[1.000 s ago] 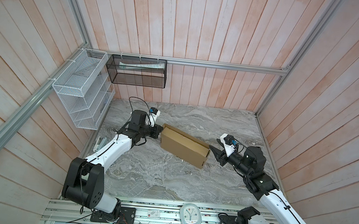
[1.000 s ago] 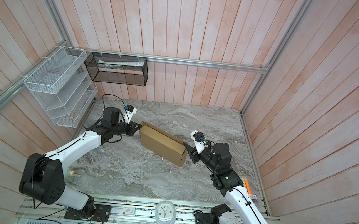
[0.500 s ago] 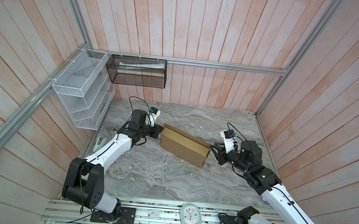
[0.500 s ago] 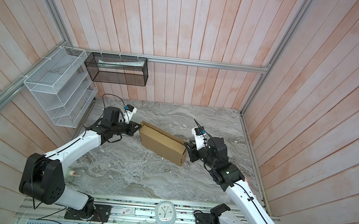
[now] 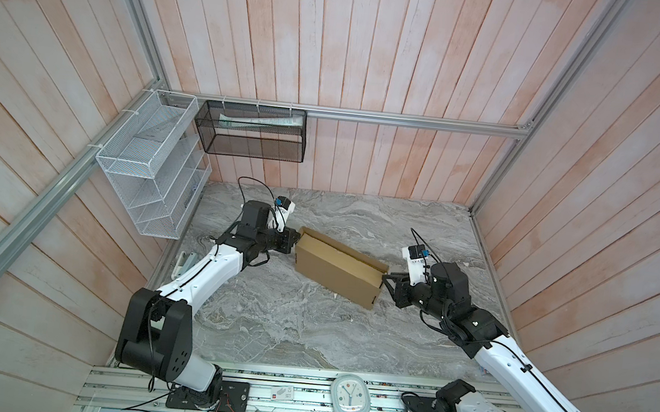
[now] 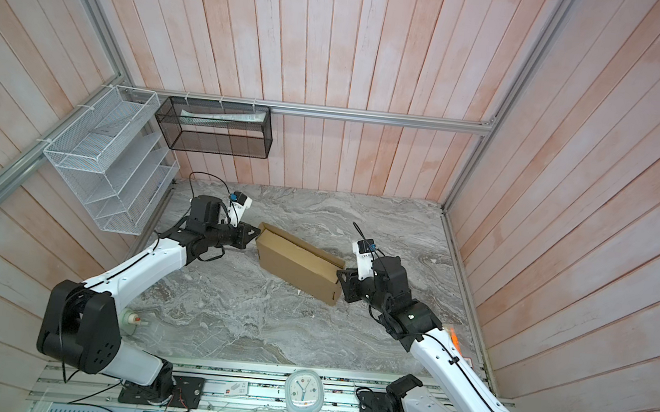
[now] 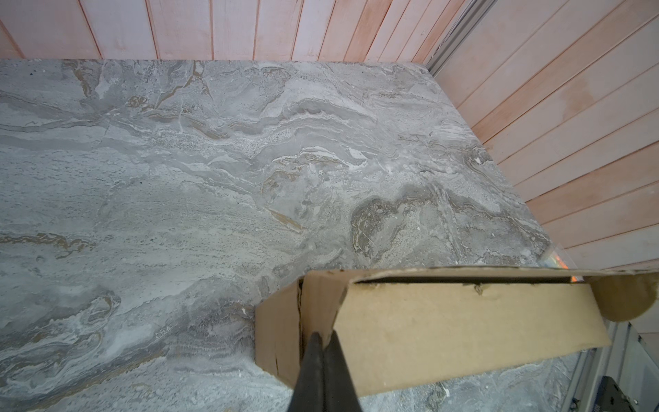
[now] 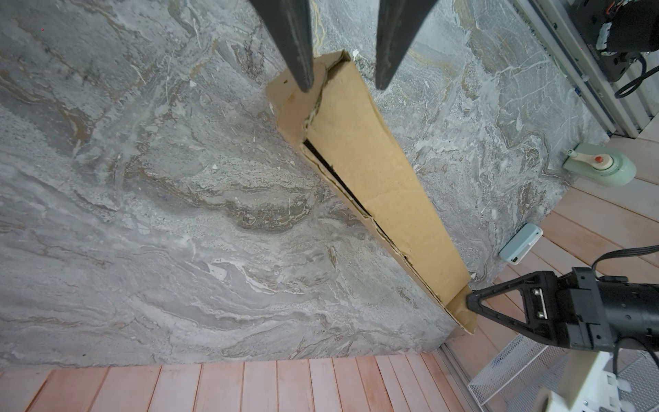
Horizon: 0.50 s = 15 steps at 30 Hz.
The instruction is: Fold the paper box
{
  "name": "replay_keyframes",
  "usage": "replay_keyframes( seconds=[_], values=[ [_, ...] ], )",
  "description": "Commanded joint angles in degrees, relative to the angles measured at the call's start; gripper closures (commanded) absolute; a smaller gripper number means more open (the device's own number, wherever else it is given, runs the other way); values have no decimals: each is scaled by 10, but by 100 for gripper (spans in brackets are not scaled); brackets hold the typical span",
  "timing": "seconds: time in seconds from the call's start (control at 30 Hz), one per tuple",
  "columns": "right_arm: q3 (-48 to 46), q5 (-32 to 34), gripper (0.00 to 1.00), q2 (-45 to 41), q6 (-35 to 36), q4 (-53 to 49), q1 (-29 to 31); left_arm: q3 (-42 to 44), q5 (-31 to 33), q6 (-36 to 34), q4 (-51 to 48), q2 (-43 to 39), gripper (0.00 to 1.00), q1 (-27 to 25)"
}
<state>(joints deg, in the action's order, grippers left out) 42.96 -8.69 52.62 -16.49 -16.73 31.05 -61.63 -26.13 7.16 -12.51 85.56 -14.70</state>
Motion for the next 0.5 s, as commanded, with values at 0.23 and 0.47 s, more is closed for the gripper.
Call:
replay_keyframes(
  seconds=[0.23, 0.47],
  values=[
    [-5, -26, 65, 28, -8, 25, 3, -17, -1, 5, -22, 4, 100, -2],
    [1, -44, 65, 43, -3, 37, 3, -21, -3, 5, -26, 4, 100, -2]
  ],
)
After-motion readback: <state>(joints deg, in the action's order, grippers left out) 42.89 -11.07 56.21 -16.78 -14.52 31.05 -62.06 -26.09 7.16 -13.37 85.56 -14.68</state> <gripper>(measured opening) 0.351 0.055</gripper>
